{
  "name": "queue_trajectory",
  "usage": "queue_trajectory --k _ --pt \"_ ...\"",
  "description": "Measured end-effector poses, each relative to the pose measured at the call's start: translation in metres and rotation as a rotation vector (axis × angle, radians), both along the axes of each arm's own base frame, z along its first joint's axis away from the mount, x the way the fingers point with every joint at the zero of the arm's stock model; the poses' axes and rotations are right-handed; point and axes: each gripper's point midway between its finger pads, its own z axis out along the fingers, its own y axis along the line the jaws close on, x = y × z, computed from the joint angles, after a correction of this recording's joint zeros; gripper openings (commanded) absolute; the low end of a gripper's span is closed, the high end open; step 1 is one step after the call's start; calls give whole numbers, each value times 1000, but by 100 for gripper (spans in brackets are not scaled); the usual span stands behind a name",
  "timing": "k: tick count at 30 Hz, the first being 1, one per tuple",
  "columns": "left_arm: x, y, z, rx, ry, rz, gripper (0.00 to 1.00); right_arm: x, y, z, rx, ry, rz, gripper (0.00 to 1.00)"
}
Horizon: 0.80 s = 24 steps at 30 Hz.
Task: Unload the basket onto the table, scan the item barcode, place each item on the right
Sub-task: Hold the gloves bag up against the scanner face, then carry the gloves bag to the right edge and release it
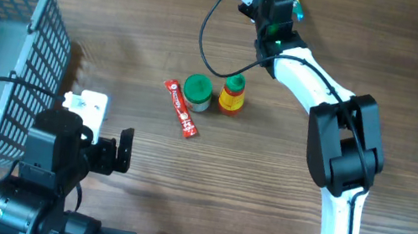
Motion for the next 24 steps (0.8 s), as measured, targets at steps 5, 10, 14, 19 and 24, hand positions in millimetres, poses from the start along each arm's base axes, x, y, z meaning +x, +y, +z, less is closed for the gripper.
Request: queue_trajectory --k 5,10,14,19,24 --pt "0 0 0 0 0 0 100 -2 4 0 26 8 -6 4" --pt "0 0 0 0 0 0 100 -5 -4 -8 63 70 -55 4" --pt "0 0 0 0 0 0 100 -13 -24 10 83 119 -105 4" --pt "0 0 0 0 0 0 100 -19 -93 69 147 100 -254 4" --pt "0 0 0 0 0 0 100 -20 -210 103 207 72 -480 4"
